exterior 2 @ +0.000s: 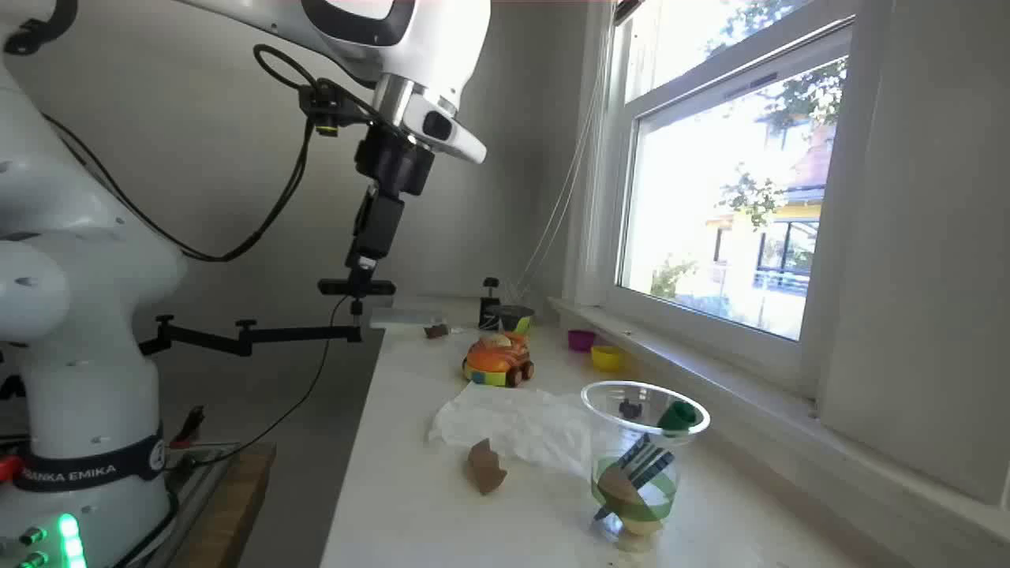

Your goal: Use the paper towel to clean the toy car

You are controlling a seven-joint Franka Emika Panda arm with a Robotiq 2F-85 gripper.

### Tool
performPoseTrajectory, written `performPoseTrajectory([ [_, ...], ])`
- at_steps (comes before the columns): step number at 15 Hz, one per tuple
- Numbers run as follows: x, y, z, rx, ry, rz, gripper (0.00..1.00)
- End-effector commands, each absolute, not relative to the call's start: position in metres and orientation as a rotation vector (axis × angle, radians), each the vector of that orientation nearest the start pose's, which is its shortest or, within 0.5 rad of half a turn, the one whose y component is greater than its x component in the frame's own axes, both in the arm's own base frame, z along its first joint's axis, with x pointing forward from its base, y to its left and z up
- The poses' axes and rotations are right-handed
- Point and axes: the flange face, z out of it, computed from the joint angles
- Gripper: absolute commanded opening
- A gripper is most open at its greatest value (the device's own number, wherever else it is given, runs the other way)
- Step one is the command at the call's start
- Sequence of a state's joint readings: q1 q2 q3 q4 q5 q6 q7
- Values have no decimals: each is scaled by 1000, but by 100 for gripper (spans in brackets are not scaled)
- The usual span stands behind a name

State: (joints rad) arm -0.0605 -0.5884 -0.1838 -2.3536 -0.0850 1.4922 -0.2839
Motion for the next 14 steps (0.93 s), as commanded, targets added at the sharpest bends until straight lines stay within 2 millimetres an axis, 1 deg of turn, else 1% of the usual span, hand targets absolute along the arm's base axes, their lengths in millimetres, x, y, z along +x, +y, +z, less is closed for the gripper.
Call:
performPoseTrajectory([
  [1, 330, -101, 518, -3027, -136, 408, 100],
  [13, 330, -101, 518, -3027, -136, 407, 100],
  [14, 333, -102, 514, -3030, -109, 374, 100],
])
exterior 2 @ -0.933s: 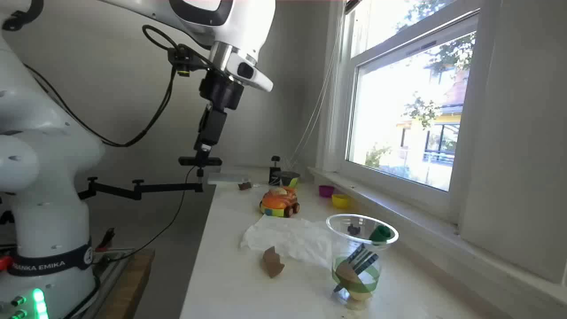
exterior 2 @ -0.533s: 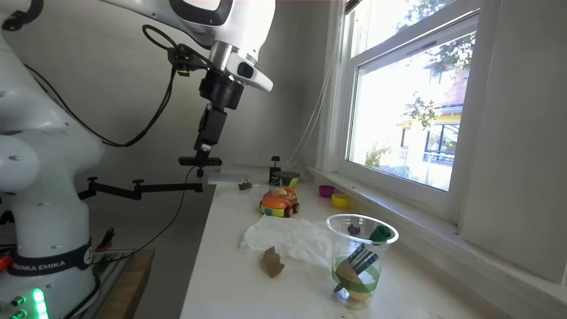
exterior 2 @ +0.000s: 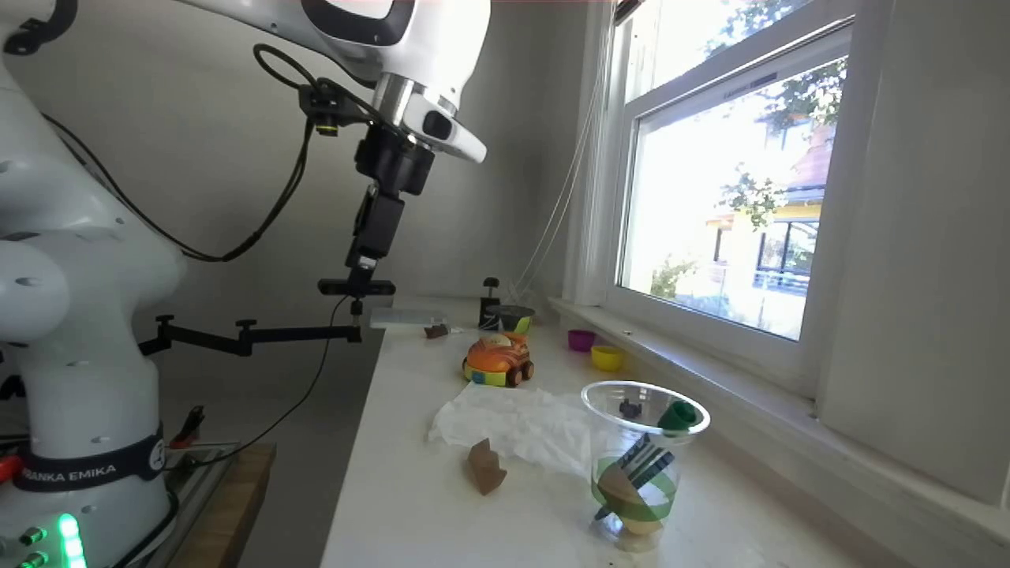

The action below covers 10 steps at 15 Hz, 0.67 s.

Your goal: Use the paper towel to clean the toy car

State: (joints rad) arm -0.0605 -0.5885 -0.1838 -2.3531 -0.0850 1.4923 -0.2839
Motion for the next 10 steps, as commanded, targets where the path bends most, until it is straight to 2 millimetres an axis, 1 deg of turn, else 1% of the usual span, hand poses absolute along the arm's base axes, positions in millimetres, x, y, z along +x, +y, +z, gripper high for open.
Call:
performPoseTrajectory([
  [1, 338, -103, 510, -3044, -67, 346, 100],
  [3, 354, -109, 500, -3045, 6, 235, 100],
  [5, 377, -115, 488, -3085, 58, 84, 100],
  [7, 403, -120, 472, -3102, 138, -36, 100],
  [10, 441, -127, 444, -3118, 255, -126, 100],
])
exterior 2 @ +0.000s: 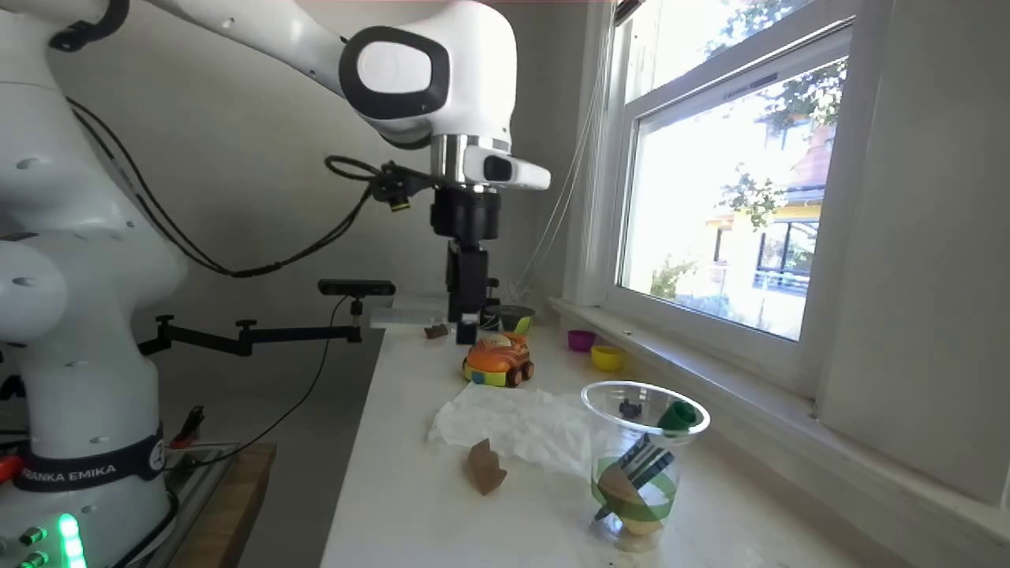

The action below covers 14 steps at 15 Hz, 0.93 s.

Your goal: Use the paper towel to clean the toy car

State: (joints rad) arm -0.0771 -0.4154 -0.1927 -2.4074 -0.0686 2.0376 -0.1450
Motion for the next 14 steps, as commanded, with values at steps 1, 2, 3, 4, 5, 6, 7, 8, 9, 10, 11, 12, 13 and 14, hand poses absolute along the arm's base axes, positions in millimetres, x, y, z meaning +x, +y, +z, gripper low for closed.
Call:
performPoseTrajectory([
  [1, 452, -128, 438, -3123, 284, -148, 100],
  [2, 462, -126, 427, -3126, 310, -160, 100],
  [3, 470, -126, 419, -3126, 332, -166, 100],
  [4, 477, -126, 413, -3130, 353, -169, 100],
  [5, 482, -125, 408, -3132, 374, -172, 100],
  [6, 487, -125, 404, -3132, 393, -172, 100],
  [7, 491, -126, 402, -3130, 406, -171, 100],
  [8, 494, -126, 396, -3127, 420, -162, 100],
  [9, 496, -128, 395, -3122, 437, -152, 100],
  [10, 497, -128, 392, -3119, 457, -141, 100],
  [11, 497, -129, 388, -3112, 486, -130, 100],
  [12, 497, -129, 387, -3103, 511, -120, 100],
  [13, 496, -129, 385, -3094, 533, -113, 100],
  [14, 496, -130, 384, -3087, 550, -109, 100],
])
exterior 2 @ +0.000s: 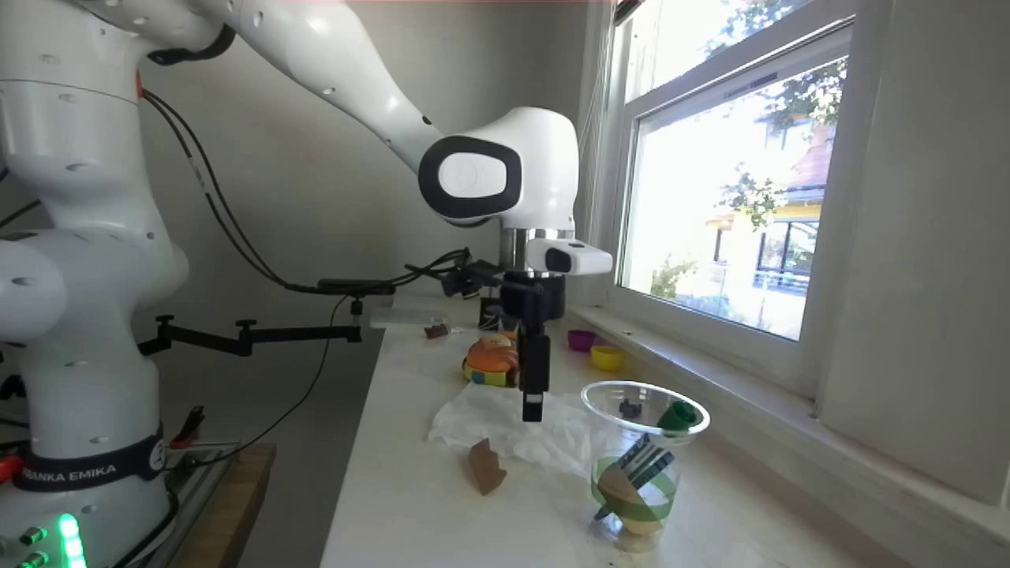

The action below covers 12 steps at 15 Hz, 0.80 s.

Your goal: Use the paper towel to clean the toy car

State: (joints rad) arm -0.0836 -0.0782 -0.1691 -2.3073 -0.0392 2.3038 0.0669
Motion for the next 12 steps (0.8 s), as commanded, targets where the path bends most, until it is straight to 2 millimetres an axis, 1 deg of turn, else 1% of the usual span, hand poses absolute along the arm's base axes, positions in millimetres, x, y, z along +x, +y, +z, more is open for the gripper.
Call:
performPoseTrajectory([
  [1, 495, -131, 382, -3079, 569, -106, 100],
  [2, 494, -132, 381, -3072, 582, -106, 100],
  [3, 494, -133, 380, -3062, 591, -105, 76],
  [4, 494, -133, 380, -3055, 598, -105, 74],
  [5, 493, -134, 379, -3048, 607, -103, 68],
  [6, 493, -134, 379, -3042, 612, -104, 59],
  [9, 492, -135, 379, -3031, 624, -105, 38],
  [10, 492, -135, 379, -3031, 623, -109, 30],
  [11, 492, -136, 379, -3031, 625, -109, 24],
  [12, 492, -136, 379, -3030, 627, -108, 16],
])
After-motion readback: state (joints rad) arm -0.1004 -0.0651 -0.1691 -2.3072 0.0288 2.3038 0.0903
